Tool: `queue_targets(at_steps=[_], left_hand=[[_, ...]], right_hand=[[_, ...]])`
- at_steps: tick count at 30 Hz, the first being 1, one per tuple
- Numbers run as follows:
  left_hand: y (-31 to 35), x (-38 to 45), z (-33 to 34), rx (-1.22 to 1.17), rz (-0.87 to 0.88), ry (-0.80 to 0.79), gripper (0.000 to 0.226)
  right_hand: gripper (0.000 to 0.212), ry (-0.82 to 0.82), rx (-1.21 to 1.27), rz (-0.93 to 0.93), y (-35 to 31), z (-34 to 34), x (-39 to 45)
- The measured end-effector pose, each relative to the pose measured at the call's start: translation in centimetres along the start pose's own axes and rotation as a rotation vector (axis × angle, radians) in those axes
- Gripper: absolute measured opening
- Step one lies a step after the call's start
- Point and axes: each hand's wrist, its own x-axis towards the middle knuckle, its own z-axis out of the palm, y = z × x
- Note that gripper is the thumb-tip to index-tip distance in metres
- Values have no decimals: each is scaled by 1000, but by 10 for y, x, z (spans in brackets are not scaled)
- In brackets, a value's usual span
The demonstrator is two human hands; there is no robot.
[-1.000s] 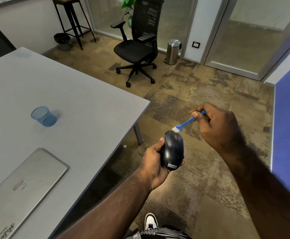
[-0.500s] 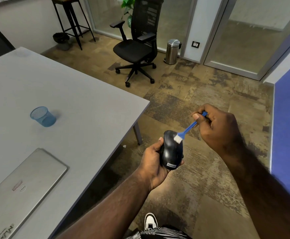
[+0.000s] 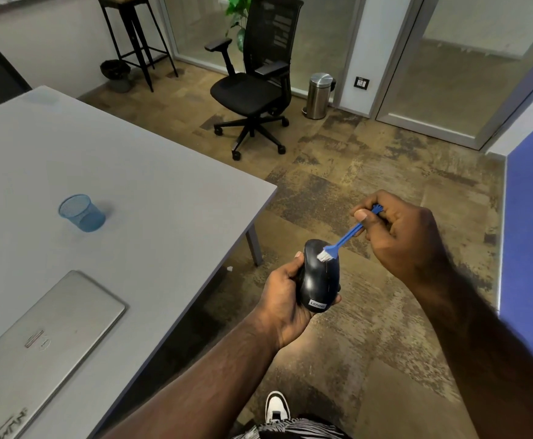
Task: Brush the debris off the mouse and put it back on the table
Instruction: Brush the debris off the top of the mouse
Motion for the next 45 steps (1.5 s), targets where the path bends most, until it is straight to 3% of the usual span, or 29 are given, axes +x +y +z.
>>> queue_targets(at_steps=[11,16,21,25,37,41,45], left_hand=[[-5,-1,-1,-3,-10,-4,48],[-5,-1,-1,14,-15,2,50],[-2,-2,-1,-12,-2,-11,51],[1,-2,-1,-30,3,-10,54],[-1,-4,-2,-69,-13,-11,55],[1,-5,-2,-83,16,-14,51],[1,-6,-2,-81,-5,-16,54]], right_hand=[[9,1,-104,17,-9,3,2],[8,-117,-3,-44,-12,-1,-1],[8,51,-128,73,0,-1,-1],[8,2,-20,26,5,-7,-5],[8,63,-90,74,4,-7,-5],[9,-2,-3,11,2,-6,-8],[10,77,-66,63,5,-3,-5]])
